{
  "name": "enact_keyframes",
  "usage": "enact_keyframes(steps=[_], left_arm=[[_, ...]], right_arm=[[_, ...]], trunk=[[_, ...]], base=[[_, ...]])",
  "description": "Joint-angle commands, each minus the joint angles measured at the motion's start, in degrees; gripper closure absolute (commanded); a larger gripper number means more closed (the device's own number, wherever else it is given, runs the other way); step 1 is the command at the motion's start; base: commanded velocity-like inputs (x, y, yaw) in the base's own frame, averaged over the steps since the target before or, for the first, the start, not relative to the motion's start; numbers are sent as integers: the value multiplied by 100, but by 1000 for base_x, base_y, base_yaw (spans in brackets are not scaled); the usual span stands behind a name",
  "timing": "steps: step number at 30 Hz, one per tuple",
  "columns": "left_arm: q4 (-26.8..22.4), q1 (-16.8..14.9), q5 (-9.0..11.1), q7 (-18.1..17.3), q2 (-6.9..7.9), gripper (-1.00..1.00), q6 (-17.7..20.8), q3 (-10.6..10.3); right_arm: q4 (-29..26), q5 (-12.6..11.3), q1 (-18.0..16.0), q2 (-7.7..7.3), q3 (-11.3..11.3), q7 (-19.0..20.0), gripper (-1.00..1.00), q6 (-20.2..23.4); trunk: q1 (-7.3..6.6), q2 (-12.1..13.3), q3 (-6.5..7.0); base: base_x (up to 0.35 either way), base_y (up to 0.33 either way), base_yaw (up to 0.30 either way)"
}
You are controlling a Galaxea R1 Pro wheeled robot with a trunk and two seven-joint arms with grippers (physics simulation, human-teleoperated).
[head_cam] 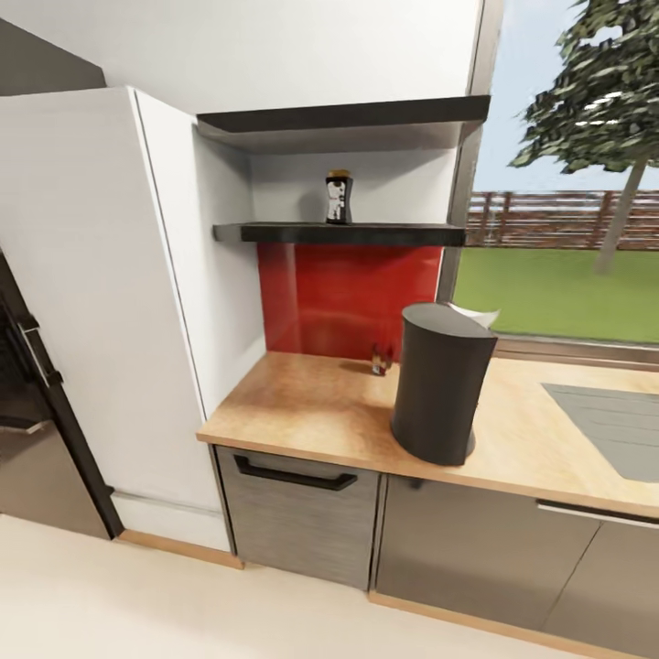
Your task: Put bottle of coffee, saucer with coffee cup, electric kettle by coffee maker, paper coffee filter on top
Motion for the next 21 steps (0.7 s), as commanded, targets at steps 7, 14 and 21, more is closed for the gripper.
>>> enact_keyframes(steps=[7,14,21], left_arm=[[-2,-4,26,6,-1,-100,13,10],[-2,-5,26,6,-4,-100,7,10],[-2,-5,26,6,-8,-100,-4,10]], right_arm=[[-10,53,1,-29,-52,36,-100,37],[-10,54,1,-31,-52,37,-100,39],[-10,54,1,-31,-52,31,-100,39]], trunk=[[4,-3,-1],[4,-3,-1],[4,-3,-1]], base=[[103,306,-99],[4,169,-264],[-30,12,-253]])
